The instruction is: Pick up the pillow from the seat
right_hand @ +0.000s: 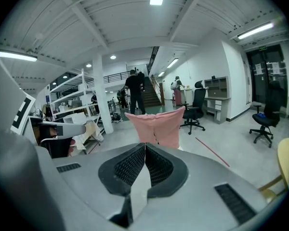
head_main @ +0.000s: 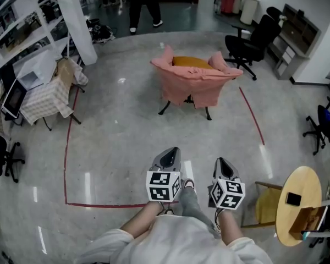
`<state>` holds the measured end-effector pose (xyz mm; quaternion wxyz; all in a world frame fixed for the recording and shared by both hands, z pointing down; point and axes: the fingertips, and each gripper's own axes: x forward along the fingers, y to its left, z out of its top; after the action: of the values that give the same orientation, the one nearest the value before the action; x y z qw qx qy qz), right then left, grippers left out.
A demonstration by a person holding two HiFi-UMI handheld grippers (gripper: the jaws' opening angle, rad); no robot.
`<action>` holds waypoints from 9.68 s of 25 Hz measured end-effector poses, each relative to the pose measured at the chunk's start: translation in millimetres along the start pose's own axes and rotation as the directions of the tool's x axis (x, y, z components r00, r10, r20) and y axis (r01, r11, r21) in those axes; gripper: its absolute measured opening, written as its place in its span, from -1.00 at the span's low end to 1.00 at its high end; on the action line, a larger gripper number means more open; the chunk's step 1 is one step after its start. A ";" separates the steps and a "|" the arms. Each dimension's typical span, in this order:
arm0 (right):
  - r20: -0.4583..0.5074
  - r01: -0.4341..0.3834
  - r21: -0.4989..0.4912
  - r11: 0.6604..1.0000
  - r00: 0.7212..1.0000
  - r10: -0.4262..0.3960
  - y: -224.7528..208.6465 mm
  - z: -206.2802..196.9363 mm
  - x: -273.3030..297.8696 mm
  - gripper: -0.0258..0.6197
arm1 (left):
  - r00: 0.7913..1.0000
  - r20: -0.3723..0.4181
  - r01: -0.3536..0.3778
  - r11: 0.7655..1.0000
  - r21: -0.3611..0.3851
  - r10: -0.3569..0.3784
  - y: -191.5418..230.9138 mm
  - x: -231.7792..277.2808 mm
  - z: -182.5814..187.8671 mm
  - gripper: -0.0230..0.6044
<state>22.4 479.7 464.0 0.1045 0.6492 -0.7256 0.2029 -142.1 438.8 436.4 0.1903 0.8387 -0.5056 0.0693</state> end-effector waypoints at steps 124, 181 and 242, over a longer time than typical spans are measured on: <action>-0.556 -0.142 0.171 0.975 0.803 0.214 -247.5 165.1 881.5 -0.19 | 0.780 -0.621 -0.199 0.971 -0.132 0.075 339.7 828.9 86.4 0.01; -0.465 -0.290 0.034 0.957 0.843 0.272 -210.4 241.3 883.5 -0.80 | 0.824 -0.567 -0.095 0.988 -0.121 0.010 316.0 833.2 154.3 -0.79; -0.046 -0.184 -0.098 0.978 0.983 0.181 -215.5 374.4 610.4 -0.80 | 0.975 -0.208 0.084 0.996 0.030 -0.076 145.3 643.4 293.9 -0.78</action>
<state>193.8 -246.6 416.1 0.1316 0.5699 -0.7894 0.1863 16.7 -264.8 401.4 0.2284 0.8500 -0.4475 0.1582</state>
